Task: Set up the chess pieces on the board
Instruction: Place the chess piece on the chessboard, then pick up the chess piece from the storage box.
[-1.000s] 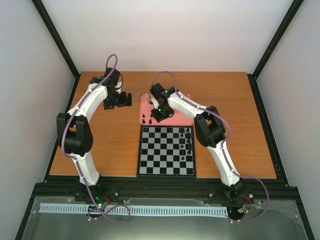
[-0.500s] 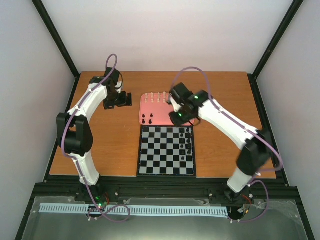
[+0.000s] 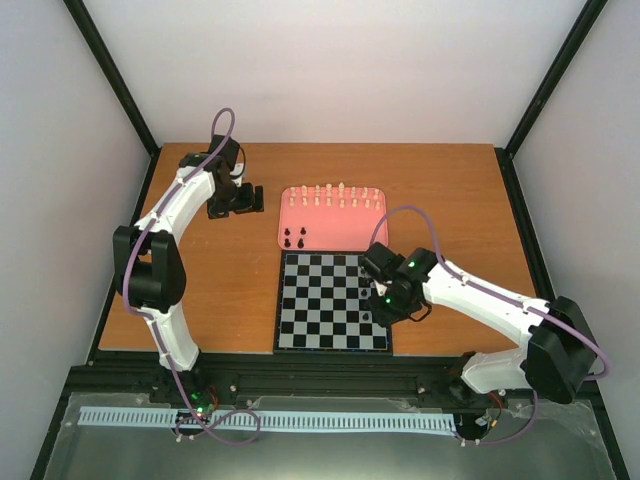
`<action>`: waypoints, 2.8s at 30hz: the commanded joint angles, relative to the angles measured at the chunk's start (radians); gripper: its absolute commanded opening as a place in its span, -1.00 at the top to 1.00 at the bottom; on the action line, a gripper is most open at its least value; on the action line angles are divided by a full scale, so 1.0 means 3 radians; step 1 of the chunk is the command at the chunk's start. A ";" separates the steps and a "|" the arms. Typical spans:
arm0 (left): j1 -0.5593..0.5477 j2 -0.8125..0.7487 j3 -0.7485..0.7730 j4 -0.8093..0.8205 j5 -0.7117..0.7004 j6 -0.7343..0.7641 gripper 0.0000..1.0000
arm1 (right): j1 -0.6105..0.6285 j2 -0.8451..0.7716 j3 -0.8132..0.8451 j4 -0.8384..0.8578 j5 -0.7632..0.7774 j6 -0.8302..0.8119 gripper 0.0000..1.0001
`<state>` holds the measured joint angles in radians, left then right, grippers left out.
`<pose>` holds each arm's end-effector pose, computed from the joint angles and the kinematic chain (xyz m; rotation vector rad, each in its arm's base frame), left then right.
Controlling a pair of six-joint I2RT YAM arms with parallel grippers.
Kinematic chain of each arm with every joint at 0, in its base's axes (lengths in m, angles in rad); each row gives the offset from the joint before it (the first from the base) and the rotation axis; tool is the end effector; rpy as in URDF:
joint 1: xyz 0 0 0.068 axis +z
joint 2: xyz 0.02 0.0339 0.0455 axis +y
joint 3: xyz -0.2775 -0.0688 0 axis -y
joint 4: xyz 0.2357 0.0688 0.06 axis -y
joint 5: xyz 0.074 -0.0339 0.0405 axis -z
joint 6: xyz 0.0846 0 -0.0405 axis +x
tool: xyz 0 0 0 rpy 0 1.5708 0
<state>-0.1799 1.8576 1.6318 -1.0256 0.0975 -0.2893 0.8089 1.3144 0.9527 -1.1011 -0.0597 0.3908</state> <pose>0.3835 -0.0781 0.2352 -0.1332 2.8407 -0.2414 0.1402 0.1543 0.1971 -0.6444 3.0134 0.1700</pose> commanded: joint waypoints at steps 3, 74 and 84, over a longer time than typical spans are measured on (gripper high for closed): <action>0.0001 -0.0087 0.0098 0.0026 0.0021 -0.0049 -0.99 | 0.0085 -0.0031 -0.0334 0.0555 0.0090 0.0398 0.93; 0.0001 -0.0134 0.0068 0.0017 -0.0003 -0.0022 -0.99 | -0.0343 0.2839 0.3266 0.0760 -0.0095 -0.0632 -0.01; 0.0001 -0.0077 0.0088 0.0015 0.0026 -0.0033 -1.00 | -0.0358 0.3561 0.4031 0.0540 -0.0200 -0.0760 0.03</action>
<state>-0.1799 1.8576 1.6318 -1.0248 0.0994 -0.2924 0.7055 2.3394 2.0972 -0.9070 -0.1078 0.1890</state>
